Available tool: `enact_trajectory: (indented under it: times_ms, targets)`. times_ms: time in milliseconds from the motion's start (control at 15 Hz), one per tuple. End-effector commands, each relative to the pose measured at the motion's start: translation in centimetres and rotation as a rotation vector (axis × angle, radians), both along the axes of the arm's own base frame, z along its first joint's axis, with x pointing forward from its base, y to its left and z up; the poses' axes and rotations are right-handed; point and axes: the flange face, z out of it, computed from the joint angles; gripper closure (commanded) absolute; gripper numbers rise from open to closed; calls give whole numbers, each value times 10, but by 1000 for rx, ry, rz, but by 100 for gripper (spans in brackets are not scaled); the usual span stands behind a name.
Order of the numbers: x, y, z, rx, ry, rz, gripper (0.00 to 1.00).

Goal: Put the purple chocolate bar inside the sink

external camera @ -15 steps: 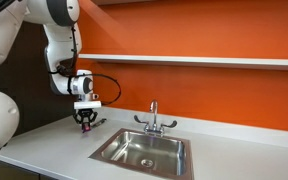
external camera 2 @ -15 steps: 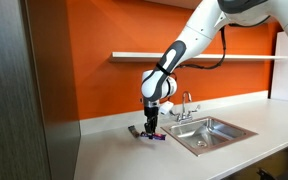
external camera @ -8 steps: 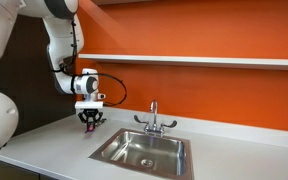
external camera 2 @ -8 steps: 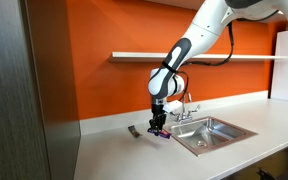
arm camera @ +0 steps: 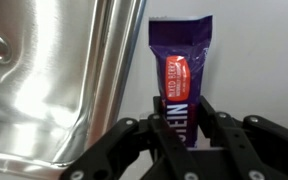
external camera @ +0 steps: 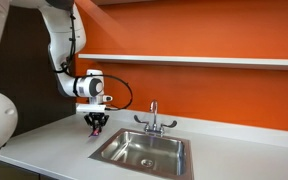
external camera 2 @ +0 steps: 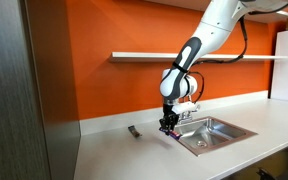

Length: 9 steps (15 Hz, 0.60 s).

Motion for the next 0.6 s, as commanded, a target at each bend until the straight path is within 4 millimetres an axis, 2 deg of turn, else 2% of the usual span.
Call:
enact_trajectory:
  times_ms: [0, 533]
  targets:
    - [-19, -21, 12, 6, -28, -104, 88]
    - [-39, -59, 14, 20, -55, -252, 88]
